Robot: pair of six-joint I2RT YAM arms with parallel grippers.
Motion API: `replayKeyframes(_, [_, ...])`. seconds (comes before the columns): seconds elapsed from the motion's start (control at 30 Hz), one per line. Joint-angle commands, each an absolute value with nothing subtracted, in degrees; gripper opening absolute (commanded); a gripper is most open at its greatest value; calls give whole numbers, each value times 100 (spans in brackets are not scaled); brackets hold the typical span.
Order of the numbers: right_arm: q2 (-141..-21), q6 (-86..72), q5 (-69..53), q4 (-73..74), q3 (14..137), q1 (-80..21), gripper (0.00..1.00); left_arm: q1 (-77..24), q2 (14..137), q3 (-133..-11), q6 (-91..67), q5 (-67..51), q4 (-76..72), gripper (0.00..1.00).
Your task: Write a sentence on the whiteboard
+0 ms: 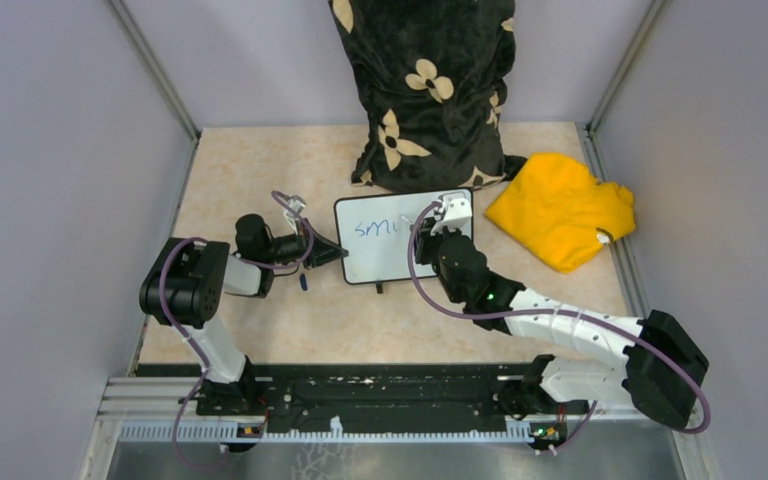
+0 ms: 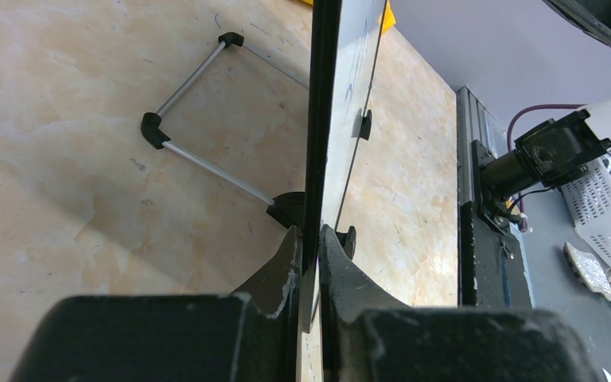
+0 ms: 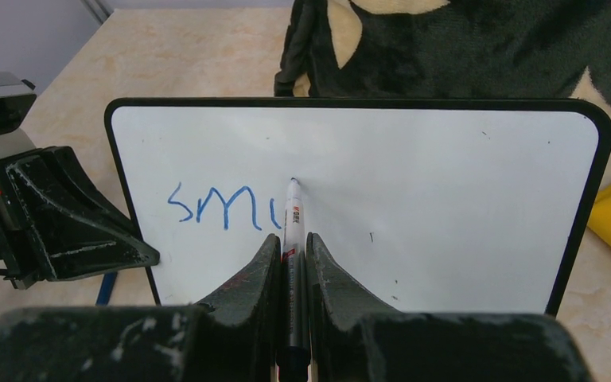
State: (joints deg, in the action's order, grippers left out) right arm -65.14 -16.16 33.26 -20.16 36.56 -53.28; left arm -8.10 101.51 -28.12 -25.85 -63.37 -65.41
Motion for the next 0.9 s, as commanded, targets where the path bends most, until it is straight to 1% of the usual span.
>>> replayKeyframes(0.0, [-6479, -1714, 3276, -2056, 3858, -5261, 0, -859, 10230, -2883, -2435, -6355, -6416, 0])
replayKeyframes(0.87, [-6249, -2165, 3075, -1590, 3425, -5265, 0, -861, 10232, -2883, -2435, -6350, -6390, 0])
